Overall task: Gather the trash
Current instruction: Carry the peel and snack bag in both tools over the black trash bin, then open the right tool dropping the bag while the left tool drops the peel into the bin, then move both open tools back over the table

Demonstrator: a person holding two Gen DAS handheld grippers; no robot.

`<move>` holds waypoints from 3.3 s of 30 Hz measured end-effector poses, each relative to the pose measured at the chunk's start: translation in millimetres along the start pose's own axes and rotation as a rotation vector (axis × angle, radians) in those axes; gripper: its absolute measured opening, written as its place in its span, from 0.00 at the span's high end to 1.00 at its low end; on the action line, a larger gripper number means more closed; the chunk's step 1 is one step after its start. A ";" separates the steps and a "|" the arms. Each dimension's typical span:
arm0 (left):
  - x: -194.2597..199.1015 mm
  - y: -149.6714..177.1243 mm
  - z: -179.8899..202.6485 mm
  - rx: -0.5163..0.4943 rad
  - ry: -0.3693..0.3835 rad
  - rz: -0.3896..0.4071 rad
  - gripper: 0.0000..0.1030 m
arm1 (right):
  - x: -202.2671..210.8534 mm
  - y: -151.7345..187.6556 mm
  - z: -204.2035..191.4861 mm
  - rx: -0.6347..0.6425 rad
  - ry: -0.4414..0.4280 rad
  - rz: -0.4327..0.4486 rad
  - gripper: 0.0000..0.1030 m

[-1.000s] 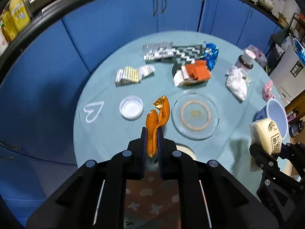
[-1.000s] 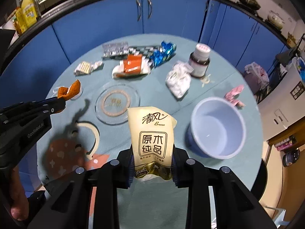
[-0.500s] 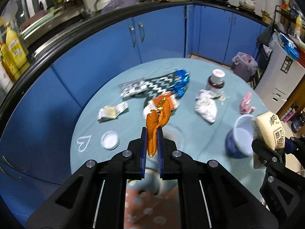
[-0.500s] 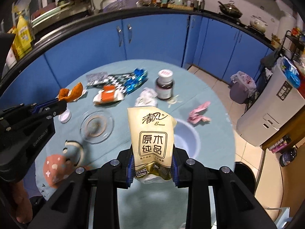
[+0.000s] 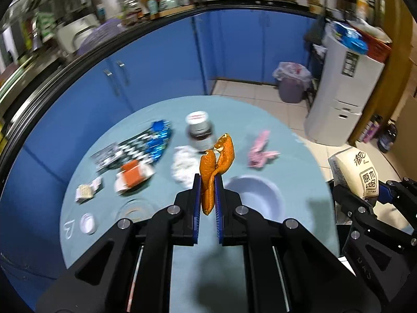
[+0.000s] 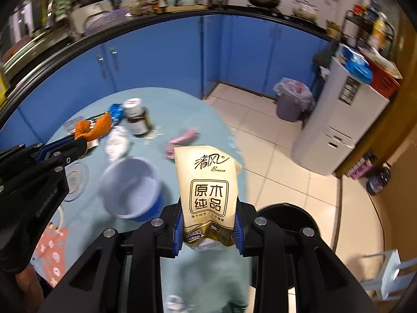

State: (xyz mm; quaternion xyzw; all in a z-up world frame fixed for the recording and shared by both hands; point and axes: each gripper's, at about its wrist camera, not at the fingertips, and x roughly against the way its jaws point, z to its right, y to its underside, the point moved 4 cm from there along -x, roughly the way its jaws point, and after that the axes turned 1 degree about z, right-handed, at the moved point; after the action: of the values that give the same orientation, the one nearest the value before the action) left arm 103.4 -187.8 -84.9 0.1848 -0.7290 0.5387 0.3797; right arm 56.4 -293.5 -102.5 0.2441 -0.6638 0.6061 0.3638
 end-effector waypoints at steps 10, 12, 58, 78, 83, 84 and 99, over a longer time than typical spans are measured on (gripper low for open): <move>-12.1 -18.8 80.7 -0.093 0.065 -0.011 0.90 | -5.1 10.0 78.0 -0.118 0.066 -0.025 0.72; -13.3 -22.5 95.0 -0.113 0.071 -0.003 0.90 | -7.6 12.9 94.2 -0.146 0.080 -0.028 0.72; -19.8 -39.1 226.5 -0.248 0.308 -0.033 0.03 | -7.1 44.2 238.8 -0.398 0.387 -0.050 0.19; 2.1 -46.4 191.8 -0.186 0.267 0.055 0.04 | 2.5 36.5 217.8 -0.376 0.363 -0.028 0.19; 4.9 -46.8 182.4 -0.171 0.261 0.058 0.04 | 4.3 33.1 210.6 -0.367 0.359 -0.027 0.19; 5.6 -46.9 180.1 -0.168 0.260 0.060 0.04 | 5.4 31.8 208.3 -0.362 0.359 -0.024 0.19; 14.5 -41.2 123.0 -0.076 0.221 0.066 0.04 | 15.4 14.4 162.2 -0.289 0.334 0.003 0.19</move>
State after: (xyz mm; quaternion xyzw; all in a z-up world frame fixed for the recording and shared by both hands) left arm 78.4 -314.1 -63.6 0.0858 -0.7083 0.5400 0.4465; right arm 5.5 -448.9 -99.6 0.0846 -0.6746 0.5371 0.4992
